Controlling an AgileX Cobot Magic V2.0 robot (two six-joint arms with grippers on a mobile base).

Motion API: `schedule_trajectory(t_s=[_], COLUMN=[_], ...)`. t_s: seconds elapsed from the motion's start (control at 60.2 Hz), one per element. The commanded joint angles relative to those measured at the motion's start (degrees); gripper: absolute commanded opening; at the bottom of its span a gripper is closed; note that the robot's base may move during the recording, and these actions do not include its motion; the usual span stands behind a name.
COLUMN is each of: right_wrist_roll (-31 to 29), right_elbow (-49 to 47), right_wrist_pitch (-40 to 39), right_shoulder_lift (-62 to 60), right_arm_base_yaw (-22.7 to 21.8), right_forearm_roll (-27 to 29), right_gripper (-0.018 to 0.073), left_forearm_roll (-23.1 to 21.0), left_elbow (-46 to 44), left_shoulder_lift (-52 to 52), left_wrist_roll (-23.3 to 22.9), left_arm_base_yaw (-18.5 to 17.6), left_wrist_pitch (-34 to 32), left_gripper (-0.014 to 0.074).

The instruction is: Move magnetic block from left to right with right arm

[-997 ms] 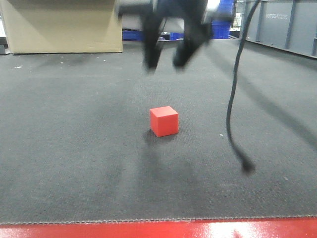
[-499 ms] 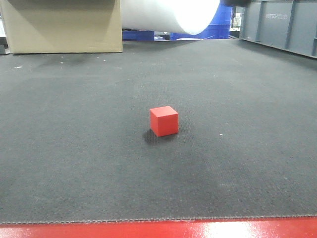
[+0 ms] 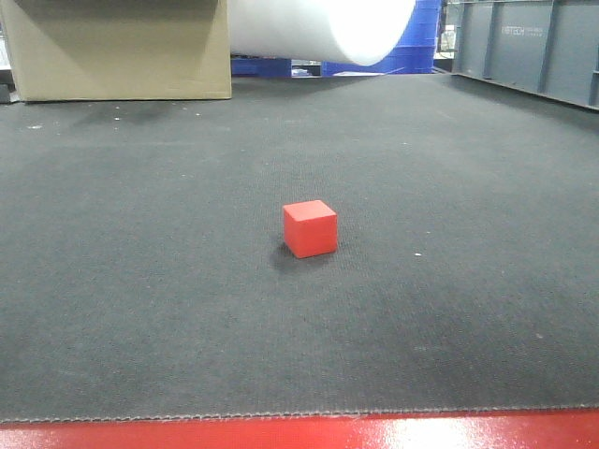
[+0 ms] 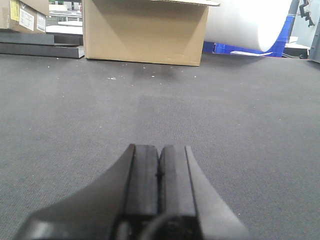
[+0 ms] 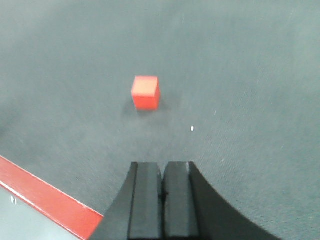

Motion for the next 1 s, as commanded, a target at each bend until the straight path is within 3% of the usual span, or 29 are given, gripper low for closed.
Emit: schedule_trajectory(t_s=[0.0, 0.233, 0.814, 0.981], right_wrist_roll=[-0.1, -0.1, -0.1, -6.2], right_elbow=[0.2, 1.8, 1.8, 2.4], right_wrist_pitch=[-5.6, -4.4, -4.6, -5.6], right_shoulder_lift=[-4.8, -13.5, -13.6, -13.6], right_arm_base_yaw=[-0.1, -0.1, -0.2, -5.1], right_forearm_roll=[-0.8, -1.0, -1.1, 1.5], right_gripper=[0.0057, 0.0057, 0.0057, 0.0057], left_forearm_roll=[0.0, 0.0, 0.0, 0.0], left_elbow=[0.6, 0.6, 0.6, 0.6], left_shoulder_lift=[-0.8, -0.8, -0.8, -0.8], left_wrist_roll=[-0.2, -0.2, -0.2, -0.2], left_arm_base_yaw=[-0.2, -0.2, -0.2, -0.2], left_wrist_pitch=[-5.2, -5.2, -5.2, -5.2], left_gripper=[-0.0116, -0.0116, -0.0116, -0.0116])
